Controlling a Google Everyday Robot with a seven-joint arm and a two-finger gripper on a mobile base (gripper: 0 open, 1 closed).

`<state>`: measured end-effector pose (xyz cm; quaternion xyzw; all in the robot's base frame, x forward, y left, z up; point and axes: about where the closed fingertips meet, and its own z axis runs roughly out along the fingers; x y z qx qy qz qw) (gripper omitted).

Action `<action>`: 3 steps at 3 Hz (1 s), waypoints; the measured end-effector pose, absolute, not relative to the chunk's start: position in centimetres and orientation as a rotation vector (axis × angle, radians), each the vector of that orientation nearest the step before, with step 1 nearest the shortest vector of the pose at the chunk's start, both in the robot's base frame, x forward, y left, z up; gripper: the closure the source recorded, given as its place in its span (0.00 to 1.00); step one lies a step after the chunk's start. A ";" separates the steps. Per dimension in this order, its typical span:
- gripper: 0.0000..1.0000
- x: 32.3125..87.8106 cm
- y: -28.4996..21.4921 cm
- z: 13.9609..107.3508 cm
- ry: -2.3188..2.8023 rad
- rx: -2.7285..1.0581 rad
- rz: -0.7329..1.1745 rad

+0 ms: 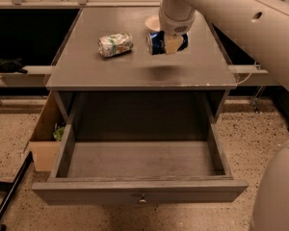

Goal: Pick pepsi can from top drawer and place on counter

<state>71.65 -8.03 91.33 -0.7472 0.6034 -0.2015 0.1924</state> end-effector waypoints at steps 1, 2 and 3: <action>1.00 71.8 -6.5 90.3 1.663 -2.114 -0.464; 1.00 71.6 -5.4 89.1 1.655 -2.137 -0.425; 1.00 71.6 -5.4 89.1 1.655 -2.137 -0.425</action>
Offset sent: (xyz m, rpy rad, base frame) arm -0.0035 0.0388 -0.0326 0.0734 0.0892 0.0800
